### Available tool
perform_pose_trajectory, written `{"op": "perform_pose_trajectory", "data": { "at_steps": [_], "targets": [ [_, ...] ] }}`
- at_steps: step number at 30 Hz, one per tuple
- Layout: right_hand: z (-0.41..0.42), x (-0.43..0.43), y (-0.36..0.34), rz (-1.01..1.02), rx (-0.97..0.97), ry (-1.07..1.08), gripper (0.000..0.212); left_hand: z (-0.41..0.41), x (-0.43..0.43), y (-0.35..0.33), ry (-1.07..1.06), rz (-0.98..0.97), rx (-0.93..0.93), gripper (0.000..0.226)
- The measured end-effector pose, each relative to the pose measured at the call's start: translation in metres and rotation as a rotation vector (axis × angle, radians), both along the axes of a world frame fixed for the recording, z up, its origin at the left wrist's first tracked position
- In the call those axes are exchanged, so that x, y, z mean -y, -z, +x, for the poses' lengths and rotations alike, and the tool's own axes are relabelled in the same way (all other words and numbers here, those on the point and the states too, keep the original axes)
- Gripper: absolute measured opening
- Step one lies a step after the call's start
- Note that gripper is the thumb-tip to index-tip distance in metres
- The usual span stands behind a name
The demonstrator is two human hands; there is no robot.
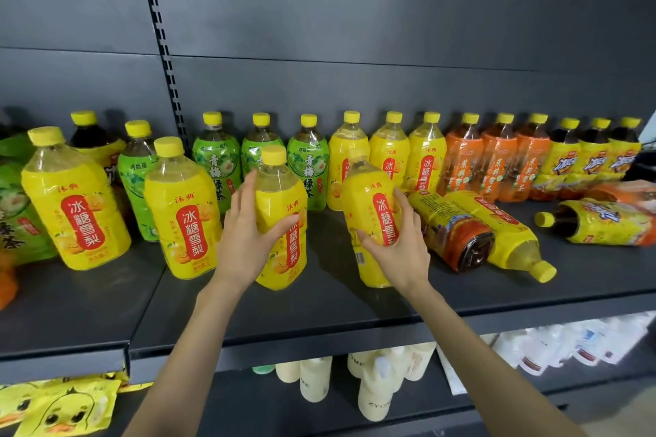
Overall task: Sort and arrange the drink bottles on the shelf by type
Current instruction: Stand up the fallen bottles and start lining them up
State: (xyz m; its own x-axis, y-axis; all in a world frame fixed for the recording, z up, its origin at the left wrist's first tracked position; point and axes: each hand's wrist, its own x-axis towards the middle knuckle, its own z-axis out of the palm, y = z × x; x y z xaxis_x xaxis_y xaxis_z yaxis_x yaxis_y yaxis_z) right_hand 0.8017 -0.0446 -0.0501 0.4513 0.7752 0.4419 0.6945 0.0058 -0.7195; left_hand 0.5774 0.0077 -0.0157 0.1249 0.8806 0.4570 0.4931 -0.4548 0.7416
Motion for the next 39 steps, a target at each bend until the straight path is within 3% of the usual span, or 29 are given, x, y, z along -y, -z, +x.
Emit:
{"op": "perform_pose_trajectory", "data": {
  "at_steps": [3,6,8,10,15,20,27,34,39],
  "targets": [
    [-0.008,0.005,0.006,0.076,0.002,-0.012,0.092,0.008,0.009,0.001,-0.102,0.069,-0.080,0.092],
    [-0.016,0.012,0.017,0.180,-0.060,-0.025,0.093,0.025,0.029,0.005,-0.211,0.432,-0.144,0.073],
    [-0.019,0.016,0.024,0.255,-0.105,-0.048,0.092,0.040,0.041,0.007,-0.103,0.584,-0.131,0.063],
    [-0.019,0.021,0.030,0.295,-0.120,-0.085,0.094,0.054,0.047,0.007,0.020,0.553,-0.136,0.063],
    [-0.013,0.034,0.041,0.285,-0.168,-0.176,0.101,0.083,0.048,-0.002,0.266,0.080,-0.103,0.096],
    [-0.007,0.038,0.034,0.217,-0.189,-0.280,0.097,0.102,0.050,0.001,0.342,0.017,-0.139,0.098],
    [0.037,0.049,0.029,0.075,0.046,-0.288,0.084,0.111,0.039,0.005,0.259,0.036,-0.061,0.097],
    [0.108,0.052,0.015,0.169,0.224,-0.273,0.063,0.120,0.029,0.008,0.107,0.042,-0.118,0.097],
    [0.155,0.050,0.010,0.204,0.386,-0.312,0.049,0.162,0.053,0.011,-0.150,0.414,-0.164,0.077]
  ]
}}
